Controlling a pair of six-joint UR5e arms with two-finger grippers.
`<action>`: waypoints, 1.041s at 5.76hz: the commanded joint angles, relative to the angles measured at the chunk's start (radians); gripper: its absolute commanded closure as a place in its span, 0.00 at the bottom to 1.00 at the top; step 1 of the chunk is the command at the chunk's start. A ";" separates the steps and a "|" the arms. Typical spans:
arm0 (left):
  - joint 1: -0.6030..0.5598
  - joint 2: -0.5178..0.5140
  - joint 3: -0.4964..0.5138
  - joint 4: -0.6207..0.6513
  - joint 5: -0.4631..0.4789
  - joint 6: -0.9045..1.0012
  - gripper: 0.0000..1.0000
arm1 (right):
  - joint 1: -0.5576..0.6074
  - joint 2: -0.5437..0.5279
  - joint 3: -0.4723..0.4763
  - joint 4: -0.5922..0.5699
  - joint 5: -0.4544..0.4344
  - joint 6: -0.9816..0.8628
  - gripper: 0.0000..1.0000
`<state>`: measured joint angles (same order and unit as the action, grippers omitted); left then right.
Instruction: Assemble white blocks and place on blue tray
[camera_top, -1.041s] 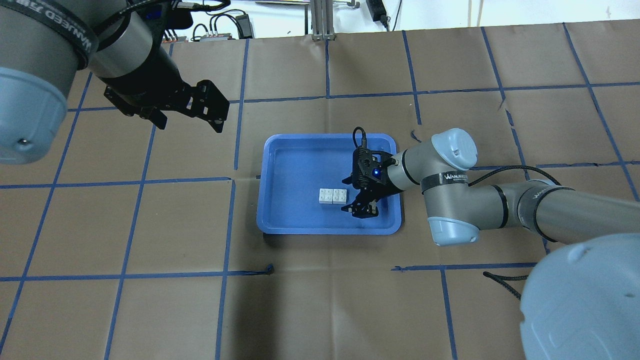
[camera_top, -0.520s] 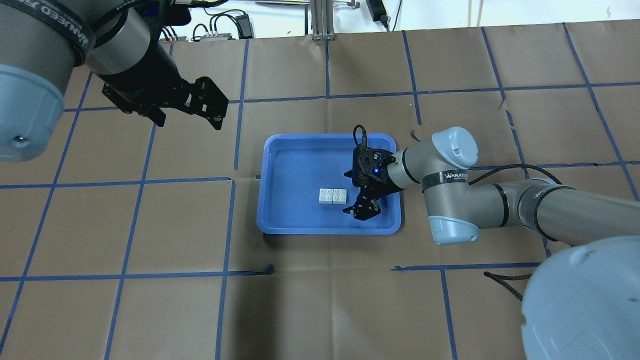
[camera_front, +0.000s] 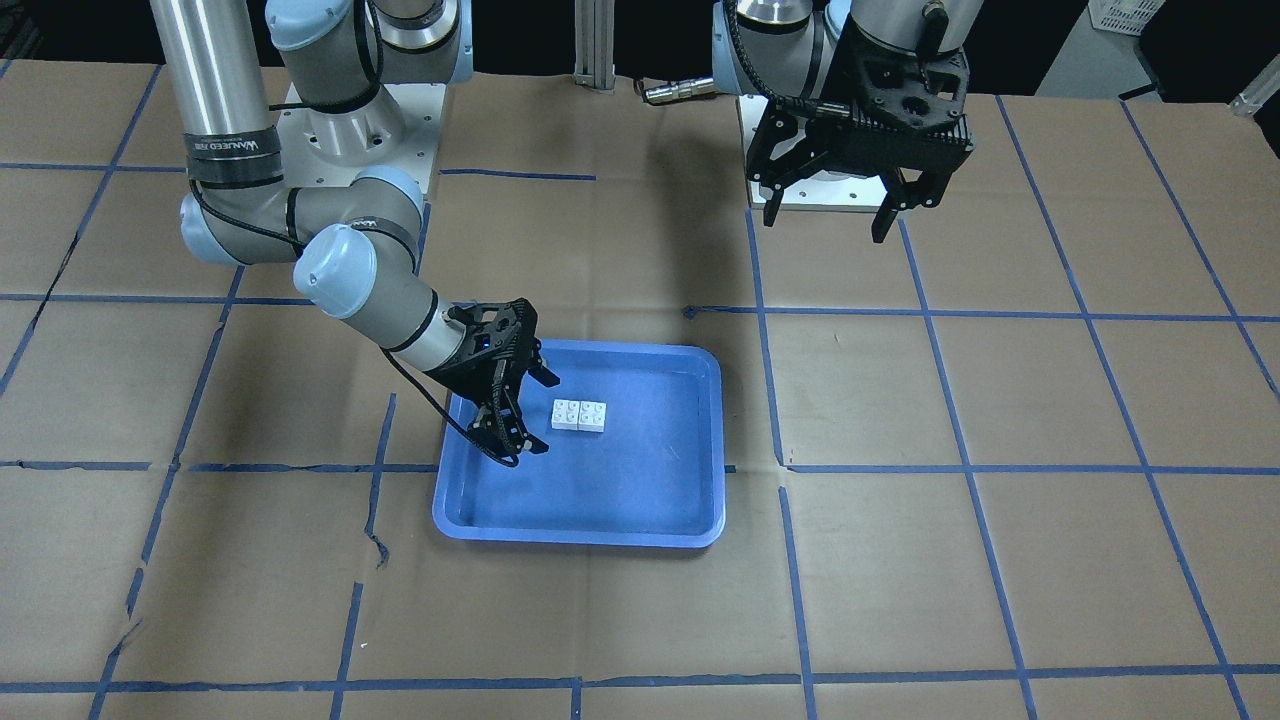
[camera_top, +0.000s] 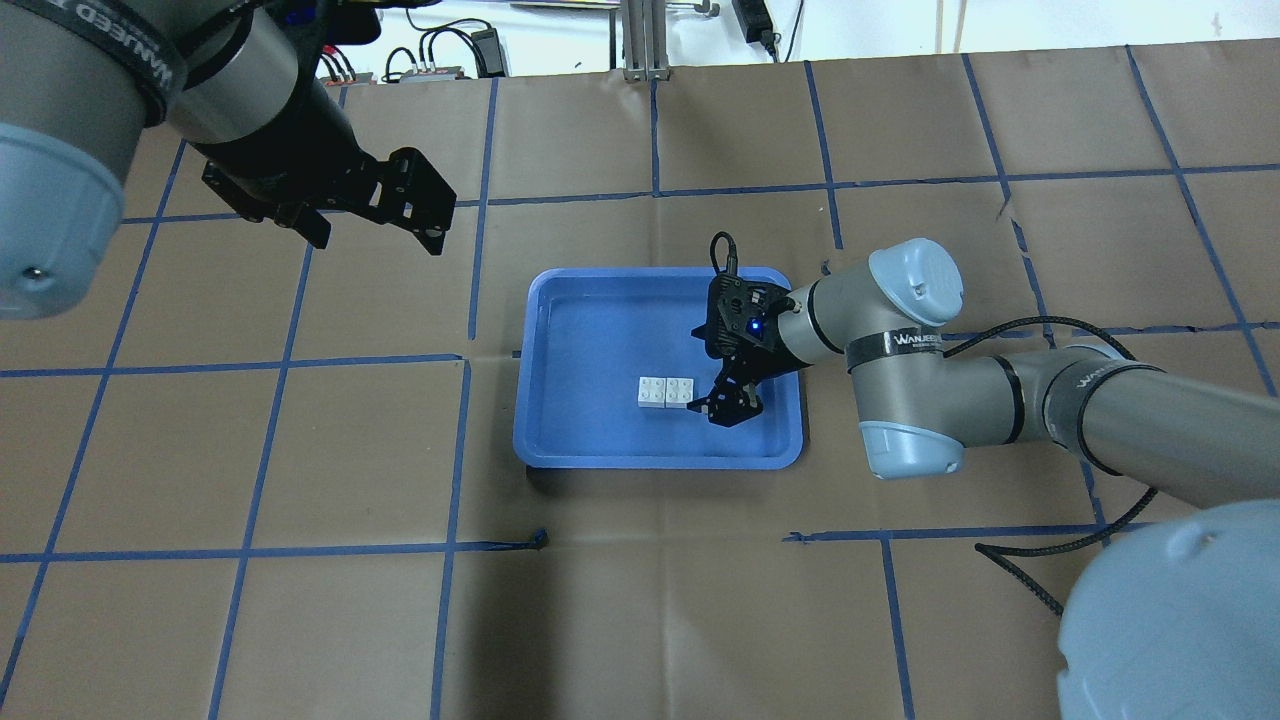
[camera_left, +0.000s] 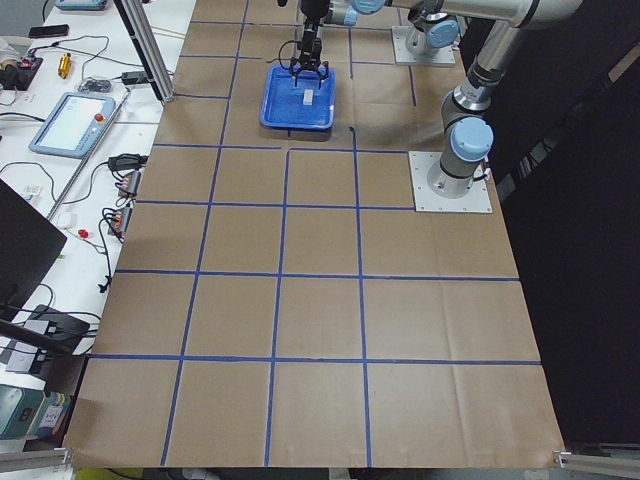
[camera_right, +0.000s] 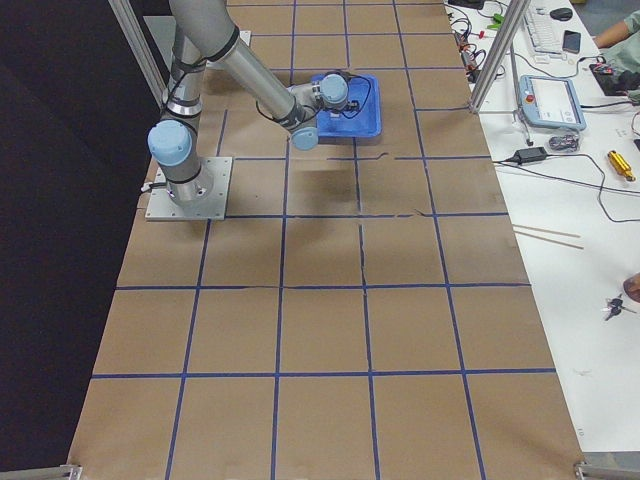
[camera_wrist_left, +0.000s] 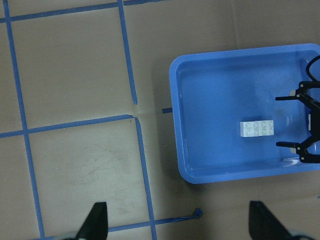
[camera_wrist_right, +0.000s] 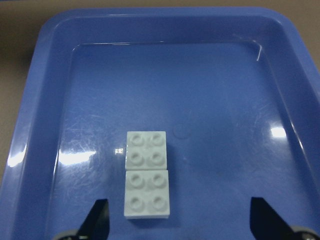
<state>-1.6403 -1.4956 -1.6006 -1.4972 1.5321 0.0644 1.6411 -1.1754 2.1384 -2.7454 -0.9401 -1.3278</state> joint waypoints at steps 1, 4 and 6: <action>0.000 -0.002 -0.001 0.000 0.000 0.000 0.01 | -0.003 -0.024 -0.035 0.021 -0.058 0.086 0.00; 0.000 -0.002 0.007 -0.012 0.005 -0.002 0.01 | -0.003 -0.154 -0.243 0.464 -0.262 0.304 0.00; 0.000 -0.002 0.007 -0.015 0.011 -0.002 0.01 | -0.006 -0.158 -0.416 0.675 -0.391 0.515 0.00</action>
<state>-1.6398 -1.4973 -1.5941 -1.5116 1.5418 0.0629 1.6364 -1.3288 1.8018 -2.1687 -1.2679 -0.9274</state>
